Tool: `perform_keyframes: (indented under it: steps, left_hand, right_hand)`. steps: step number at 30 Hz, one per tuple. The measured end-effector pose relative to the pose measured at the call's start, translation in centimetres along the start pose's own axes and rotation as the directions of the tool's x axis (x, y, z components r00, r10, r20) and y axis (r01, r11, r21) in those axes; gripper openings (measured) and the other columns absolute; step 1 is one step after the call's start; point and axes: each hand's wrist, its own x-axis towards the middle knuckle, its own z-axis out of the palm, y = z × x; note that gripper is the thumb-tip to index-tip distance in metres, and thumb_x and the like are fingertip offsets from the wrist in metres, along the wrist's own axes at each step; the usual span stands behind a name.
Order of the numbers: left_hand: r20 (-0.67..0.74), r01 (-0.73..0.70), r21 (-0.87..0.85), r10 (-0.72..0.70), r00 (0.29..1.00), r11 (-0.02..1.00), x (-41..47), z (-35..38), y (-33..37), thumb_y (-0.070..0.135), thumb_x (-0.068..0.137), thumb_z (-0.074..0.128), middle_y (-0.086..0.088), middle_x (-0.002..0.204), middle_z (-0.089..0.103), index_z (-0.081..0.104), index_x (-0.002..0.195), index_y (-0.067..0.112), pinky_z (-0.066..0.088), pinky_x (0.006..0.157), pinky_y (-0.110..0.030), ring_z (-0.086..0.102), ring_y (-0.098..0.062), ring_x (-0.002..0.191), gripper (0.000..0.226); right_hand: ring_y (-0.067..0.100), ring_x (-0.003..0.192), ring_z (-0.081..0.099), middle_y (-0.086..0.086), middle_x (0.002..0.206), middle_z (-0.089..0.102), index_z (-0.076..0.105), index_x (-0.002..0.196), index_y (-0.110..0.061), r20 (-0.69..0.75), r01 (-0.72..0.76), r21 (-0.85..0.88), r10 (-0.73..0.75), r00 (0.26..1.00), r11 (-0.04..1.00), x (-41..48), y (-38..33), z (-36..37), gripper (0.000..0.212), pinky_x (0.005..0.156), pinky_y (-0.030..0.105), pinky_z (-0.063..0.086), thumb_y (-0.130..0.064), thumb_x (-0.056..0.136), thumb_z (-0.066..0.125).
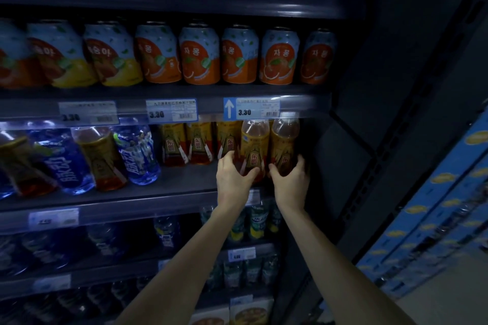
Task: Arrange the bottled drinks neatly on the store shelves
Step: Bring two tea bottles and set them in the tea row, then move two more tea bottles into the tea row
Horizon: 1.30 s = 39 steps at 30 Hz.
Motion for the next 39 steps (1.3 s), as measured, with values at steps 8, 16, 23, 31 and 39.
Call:
perform_keyframes:
  steps: [8,16,23,31,39]
  left_hand:
    - [-0.060,-0.013,0.047,0.016,0.998,0.999,-1.4,-6.1,-1.9,0.035,0.084,0.071,0.004,0.129,0.046,0.042,0.137,0.018,0.036,0.092,-0.021,0.046,-0.010,0.117,0.063]
    - [-0.171,-0.051,0.077,0.063,0.983,0.996,-1.2,-17.0,-6.0,0.026,0.085,0.070,-0.001,0.119,0.053,0.050,0.128,0.011,0.044,0.095,-0.028,0.051,-0.013,0.109,0.049]
    - [-0.266,-0.028,0.119,0.059,0.962,0.992,-0.2,-28.5,-11.5,0.022,0.083,0.072,-0.005,0.112,0.056,0.056,0.118,0.009,0.045,0.093,-0.029,0.054,-0.018,0.105,0.041]
    - [-0.313,0.050,0.102,-0.016,0.950,0.993,1.5,-38.4,-16.7,0.025,0.087,0.068,-0.002,0.121,0.049,0.051,0.123,0.010,0.039,0.086,-0.022,0.050,-0.019,0.112,0.042]
    - [-0.330,0.067,0.023,-0.056,0.942,0.998,3.9,-39.3,-16.6,0.024,0.088,0.068,-0.004,0.132,0.043,0.043,0.134,0.009,0.035,0.089,-0.018,0.045,-0.014,0.118,0.055]
  right_hand:
    - [0.025,0.111,0.048,0.010,0.116,0.051,0.050,0.118,-0.006,-0.096,0.122,-0.010,-0.123,0.988,0.992,-4.6,-2.0,0.9,0.047,0.086,0.021,0.034,-0.025,0.081,0.073]
    - [0.018,0.104,0.051,0.001,0.112,0.050,0.049,0.121,-0.012,0.008,0.182,0.034,-0.183,0.983,0.983,-11.4,-7.2,6.1,0.042,0.079,0.026,0.039,-0.030,0.088,0.066]
    - [0.017,0.094,0.053,0.001,0.107,0.051,0.052,0.116,-0.010,0.071,0.226,0.086,-0.233,0.970,0.970,-20.1,-13.3,13.8,0.039,0.077,0.024,0.039,-0.025,0.085,0.069]
    - [0.019,0.100,0.053,0.003,0.112,0.053,0.053,0.118,-0.008,0.118,0.180,0.139,-0.197,0.973,0.974,-26.9,-18.5,20.2,0.040,0.079,0.020,0.038,-0.024,0.085,0.070]
    - [0.019,0.106,0.050,0.004,0.116,0.050,0.049,0.124,-0.007,0.073,0.157,0.112,-0.166,0.983,0.981,-26.2,-20.9,22.3,0.046,0.080,0.024,0.040,-0.024,0.086,0.069]
